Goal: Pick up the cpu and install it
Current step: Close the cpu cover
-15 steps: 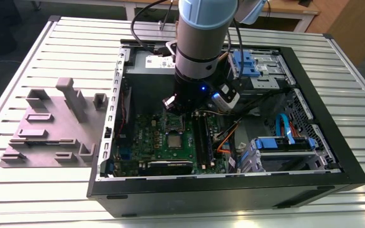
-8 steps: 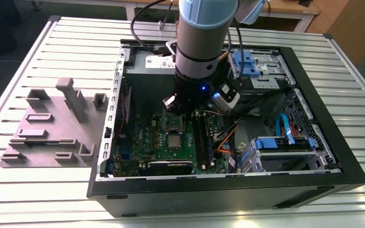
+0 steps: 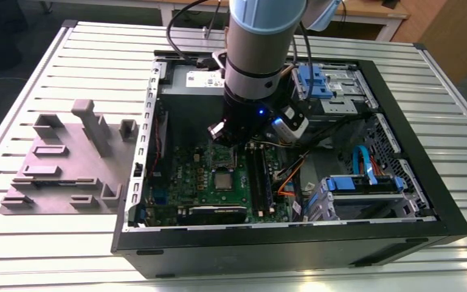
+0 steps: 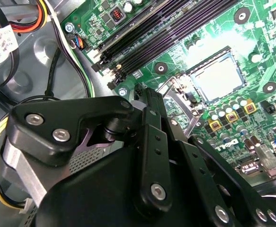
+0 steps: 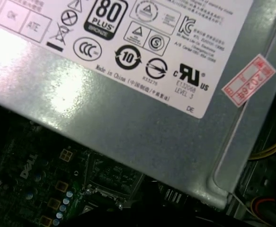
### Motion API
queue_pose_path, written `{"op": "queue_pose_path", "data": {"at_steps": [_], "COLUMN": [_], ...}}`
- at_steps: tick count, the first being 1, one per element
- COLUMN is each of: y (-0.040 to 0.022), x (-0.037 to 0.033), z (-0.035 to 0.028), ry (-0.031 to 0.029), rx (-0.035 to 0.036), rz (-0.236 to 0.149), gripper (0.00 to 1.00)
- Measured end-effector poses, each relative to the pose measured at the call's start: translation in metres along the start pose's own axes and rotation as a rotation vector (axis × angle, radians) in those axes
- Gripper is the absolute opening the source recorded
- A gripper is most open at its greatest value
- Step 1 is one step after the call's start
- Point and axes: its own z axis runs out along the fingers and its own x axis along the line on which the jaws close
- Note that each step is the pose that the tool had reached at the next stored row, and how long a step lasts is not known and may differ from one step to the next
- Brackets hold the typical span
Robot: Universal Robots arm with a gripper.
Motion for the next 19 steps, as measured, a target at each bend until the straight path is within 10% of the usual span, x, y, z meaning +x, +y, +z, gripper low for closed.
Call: {"op": "queue_pose_path", "data": {"at_steps": [19], "y": [-0.0040], "x": [0.0014], "z": [-0.0061], "ry": [0.0124], "rx": [-0.0060], "rz": [0.001], "gripper": [0.10]}}
